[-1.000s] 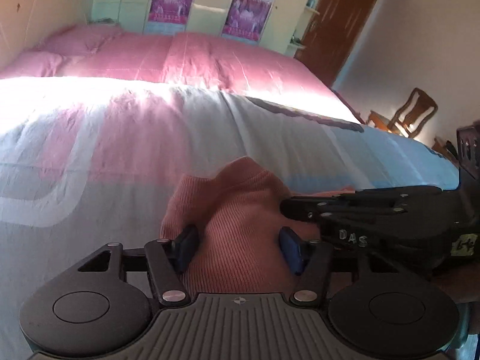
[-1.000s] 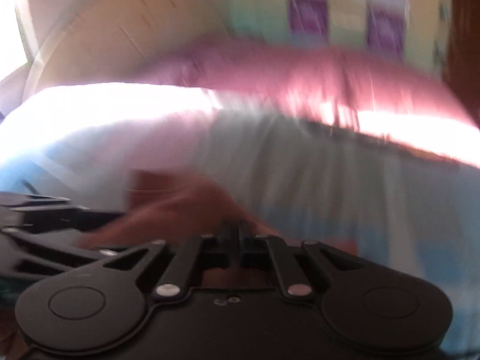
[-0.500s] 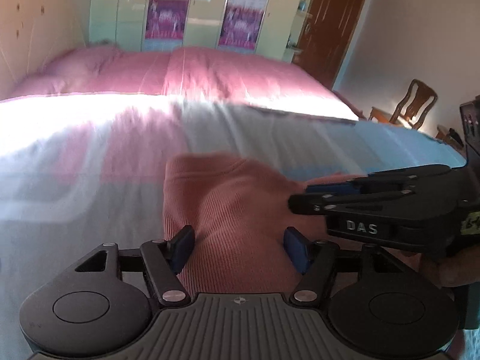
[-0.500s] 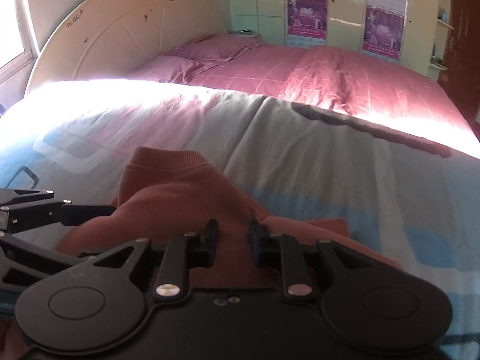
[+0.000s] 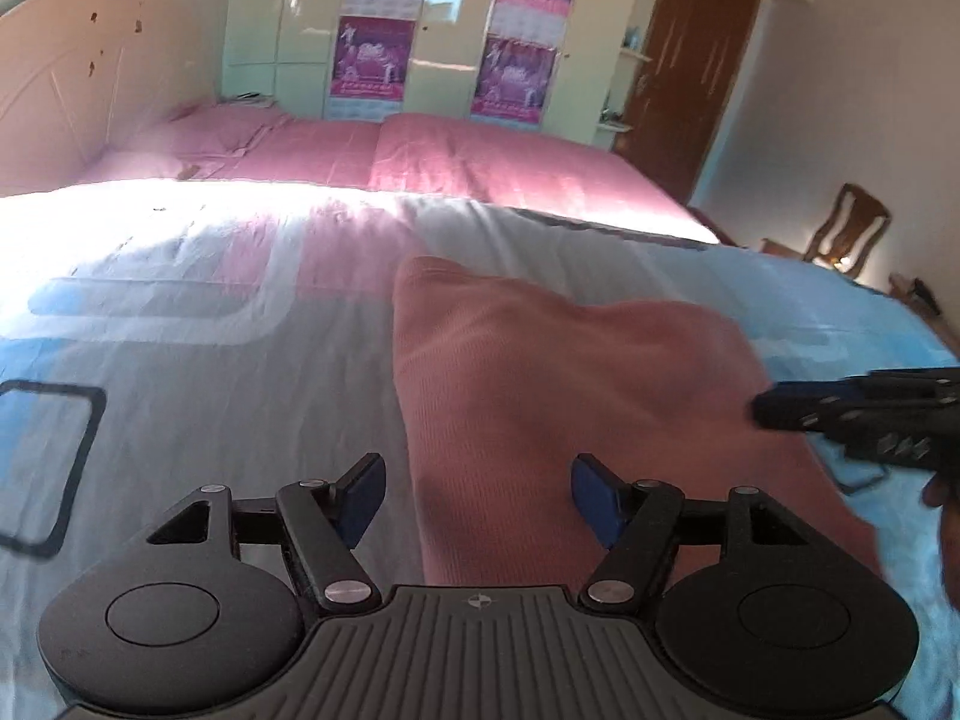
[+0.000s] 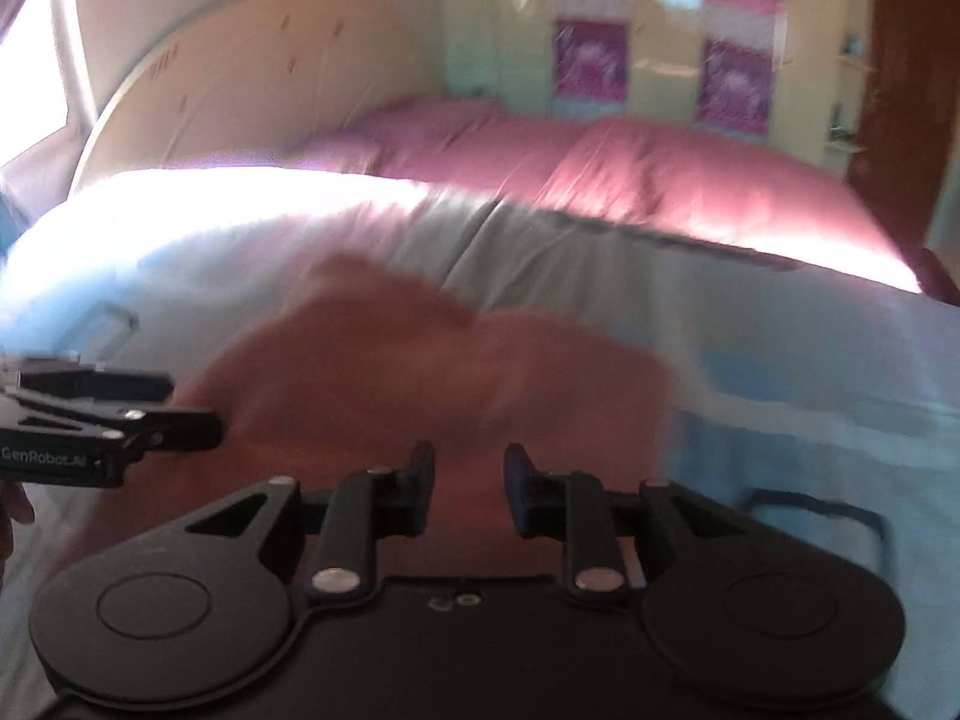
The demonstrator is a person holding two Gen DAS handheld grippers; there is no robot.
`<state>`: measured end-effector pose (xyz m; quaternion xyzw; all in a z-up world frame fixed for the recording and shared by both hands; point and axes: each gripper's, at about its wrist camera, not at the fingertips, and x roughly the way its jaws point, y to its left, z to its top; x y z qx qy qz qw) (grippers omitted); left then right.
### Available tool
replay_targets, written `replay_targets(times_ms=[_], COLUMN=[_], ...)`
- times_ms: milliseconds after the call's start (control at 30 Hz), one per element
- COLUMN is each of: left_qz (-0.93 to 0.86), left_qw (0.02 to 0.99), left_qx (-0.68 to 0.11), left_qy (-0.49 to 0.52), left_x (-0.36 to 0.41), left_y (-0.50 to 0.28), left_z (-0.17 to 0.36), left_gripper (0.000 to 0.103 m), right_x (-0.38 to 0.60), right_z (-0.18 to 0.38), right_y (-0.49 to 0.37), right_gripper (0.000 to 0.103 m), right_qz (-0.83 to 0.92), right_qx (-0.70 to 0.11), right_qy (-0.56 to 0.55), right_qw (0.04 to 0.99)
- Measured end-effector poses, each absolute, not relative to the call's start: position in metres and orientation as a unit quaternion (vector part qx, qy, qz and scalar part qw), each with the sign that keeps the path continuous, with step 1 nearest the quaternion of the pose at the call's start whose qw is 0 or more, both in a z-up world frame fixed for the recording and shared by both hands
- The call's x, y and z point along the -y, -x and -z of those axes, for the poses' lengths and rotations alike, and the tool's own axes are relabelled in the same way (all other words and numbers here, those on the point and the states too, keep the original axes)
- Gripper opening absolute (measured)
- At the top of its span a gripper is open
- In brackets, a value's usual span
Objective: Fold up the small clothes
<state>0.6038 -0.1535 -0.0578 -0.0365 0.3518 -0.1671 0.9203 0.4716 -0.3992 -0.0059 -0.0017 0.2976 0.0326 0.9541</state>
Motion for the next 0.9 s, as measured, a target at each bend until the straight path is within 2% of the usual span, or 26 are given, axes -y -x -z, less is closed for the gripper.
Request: replay_targets(times_ms=[67,267,433,467,500,533,600,700,767,867,900], left_qz=[0.168,0.167,0.169,0.168,0.169,0.170,0.183,0.188,0.193,0.191,0.189], left_qw=[0.917,0.915,0.910,0.909,0.907,0.904,0.905,0.905,0.885,0.887,0.897], left_qx=[-0.359,-0.365,-0.377,-0.381,-0.386,-0.391,-0.384,-0.382,-0.420,-0.415,-0.396], left_qy=[0.031,0.028,0.033,0.028,0.018,0.013,0.026,-0.015,-0.049,-0.059,-0.056], left_x=[0.151,0.148,0.146,0.146,0.148,0.149,0.147,0.157,0.169,0.165,0.161], left_y=[-0.590,-0.569,-0.556,-0.555,-0.556,-0.557,-0.553,-0.550,-0.553,-0.541,-0.535], left_z=[0.062,0.067,0.072,0.072,0.074,0.074,0.064,0.060,0.081,0.079,0.069], left_gripper=[0.068,0.068,0.068,0.068,0.068,0.068,0.068,0.068,0.068,0.068,0.068], right_x=[0.417,0.421,0.413,0.410,0.409,0.407,0.411,0.421,0.426,0.420,0.417], right_z=[0.004,0.013,0.045,0.052,0.056,0.057,0.047,0.030,0.042,0.061,0.056], right_y=[-0.443,-0.365,-0.369,-0.379,-0.382,-0.383,-0.377,-0.349,-0.359,-0.373,-0.372], right_gripper=[0.039,0.040,0.039,0.035,0.012,0.007,0.005,0.005,0.006,0.010,0.022], right_qz=[-0.015,-0.007,-0.006,-0.003,-0.005,-0.005,0.006,0.035,0.043,0.060,0.063], right_qx=[-0.294,-0.305,-0.353,-0.359,-0.357,-0.354,-0.338,-0.321,-0.339,-0.354,-0.355], right_qy=[-0.025,-0.082,-0.121,-0.131,-0.138,-0.129,-0.127,-0.105,-0.118,-0.095,-0.084], right_qw=[0.955,0.949,0.928,0.924,0.924,0.926,0.933,0.941,0.932,0.929,0.929])
